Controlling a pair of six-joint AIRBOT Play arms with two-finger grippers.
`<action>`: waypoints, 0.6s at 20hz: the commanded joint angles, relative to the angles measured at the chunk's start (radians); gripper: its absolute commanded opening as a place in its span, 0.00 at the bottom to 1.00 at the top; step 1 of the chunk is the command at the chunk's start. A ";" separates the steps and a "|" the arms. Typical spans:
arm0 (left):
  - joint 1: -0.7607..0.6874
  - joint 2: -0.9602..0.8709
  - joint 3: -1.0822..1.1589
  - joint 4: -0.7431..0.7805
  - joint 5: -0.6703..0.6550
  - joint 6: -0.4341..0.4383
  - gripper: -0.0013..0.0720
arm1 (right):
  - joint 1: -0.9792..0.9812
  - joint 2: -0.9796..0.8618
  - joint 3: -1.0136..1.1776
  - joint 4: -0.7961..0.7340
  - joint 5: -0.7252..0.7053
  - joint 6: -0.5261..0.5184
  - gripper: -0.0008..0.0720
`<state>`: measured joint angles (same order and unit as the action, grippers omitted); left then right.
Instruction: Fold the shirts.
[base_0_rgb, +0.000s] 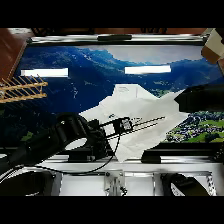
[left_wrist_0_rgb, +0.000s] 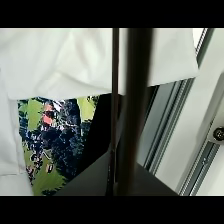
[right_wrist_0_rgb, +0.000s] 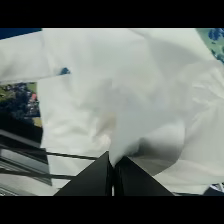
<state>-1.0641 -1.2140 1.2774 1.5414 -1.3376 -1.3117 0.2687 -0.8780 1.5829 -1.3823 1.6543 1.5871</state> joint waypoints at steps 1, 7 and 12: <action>0.026 0.000 0.000 0.004 0.017 -0.185 0.07 | 0.097 0.032 0.001 0.010 -0.021 0.060 0.10; 0.048 0.004 0.000 0.005 -0.102 -0.344 0.07 | 0.131 0.095 0.001 -0.049 -0.059 0.093 0.10; 0.041 0.090 0.000 0.011 -0.168 -0.486 0.07 | 0.131 0.129 0.001 -0.072 -0.066 0.092 0.10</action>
<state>-1.0222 -1.1664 1.2774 1.5467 -1.4570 -1.7016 0.3962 -0.7666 1.5833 -1.4338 1.5986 1.6741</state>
